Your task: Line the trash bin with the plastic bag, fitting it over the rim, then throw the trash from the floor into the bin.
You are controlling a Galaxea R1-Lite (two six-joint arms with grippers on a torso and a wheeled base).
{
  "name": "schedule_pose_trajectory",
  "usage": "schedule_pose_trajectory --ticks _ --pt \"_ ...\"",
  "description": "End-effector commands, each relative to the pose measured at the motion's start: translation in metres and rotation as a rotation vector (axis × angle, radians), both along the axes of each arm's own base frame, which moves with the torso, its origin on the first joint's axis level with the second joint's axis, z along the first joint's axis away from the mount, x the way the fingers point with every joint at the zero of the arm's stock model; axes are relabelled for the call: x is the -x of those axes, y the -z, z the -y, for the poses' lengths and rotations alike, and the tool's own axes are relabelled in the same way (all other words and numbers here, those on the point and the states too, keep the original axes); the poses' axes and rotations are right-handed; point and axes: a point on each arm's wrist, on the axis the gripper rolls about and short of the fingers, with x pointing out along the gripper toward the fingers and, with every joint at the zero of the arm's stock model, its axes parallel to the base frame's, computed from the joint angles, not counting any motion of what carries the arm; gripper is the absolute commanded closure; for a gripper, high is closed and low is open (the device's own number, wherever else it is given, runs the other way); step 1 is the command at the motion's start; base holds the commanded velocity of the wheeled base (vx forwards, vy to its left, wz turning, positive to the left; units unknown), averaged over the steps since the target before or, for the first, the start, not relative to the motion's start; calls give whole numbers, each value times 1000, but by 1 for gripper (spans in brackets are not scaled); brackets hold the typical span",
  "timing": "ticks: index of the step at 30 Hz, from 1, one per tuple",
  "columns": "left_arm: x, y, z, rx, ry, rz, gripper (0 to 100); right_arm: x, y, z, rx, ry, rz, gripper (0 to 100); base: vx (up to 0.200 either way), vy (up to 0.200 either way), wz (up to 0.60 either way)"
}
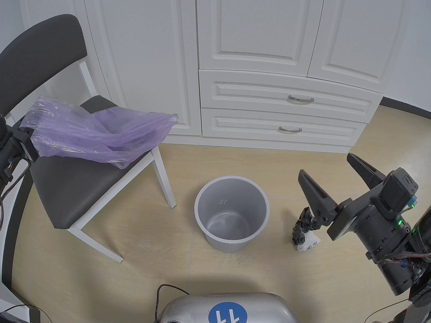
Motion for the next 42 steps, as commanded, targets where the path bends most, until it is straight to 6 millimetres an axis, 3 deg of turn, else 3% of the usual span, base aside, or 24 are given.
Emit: schedule_pose_trajectory --ticks 1,3,7,13,17,18,19,22,26,33,42 --pt "4 -4 6 -1 22 20 100 -4 10 -9 37 -10 -26 0 0 0 0" --pt "3 -6 10 9 15 27 100 -1 10 -9 38 -19 -26 0 0 0 0" --pt "2 -9 20 33 1 44 100 27 -5 -13 -28 -133 6 0 0 0 0" --pt "7 -11 25 38 8 57 100 24 -33 1 -112 -85 61 0 0 0 0" --pt "10 -11 30 38 39 63 100 19 -49 43 -59 38 50 0 0 0 0" --pt "11 -12 31 38 42 64 100 20 -50 45 -50 43 46 0 0 0 0" --pt "12 -12 34 39 57 67 100 25 -50 62 1 41 23 0 0 0 0" --pt "13 -11 39 40 83 63 100 38 -41 81 107 -39 -40 0 0 0 0" --pt "16 -11 41 41 99 66 100 41 -32 84 185 -56 -115 0 0 0 0" --pt "20 -10 45 41 118 68 100 37 -19 80 242 -57 -172 0 0 0 0" --pt "34 -17 73 90 217 101 100 18 0 59 242 -66 -258 0 0 0 0"
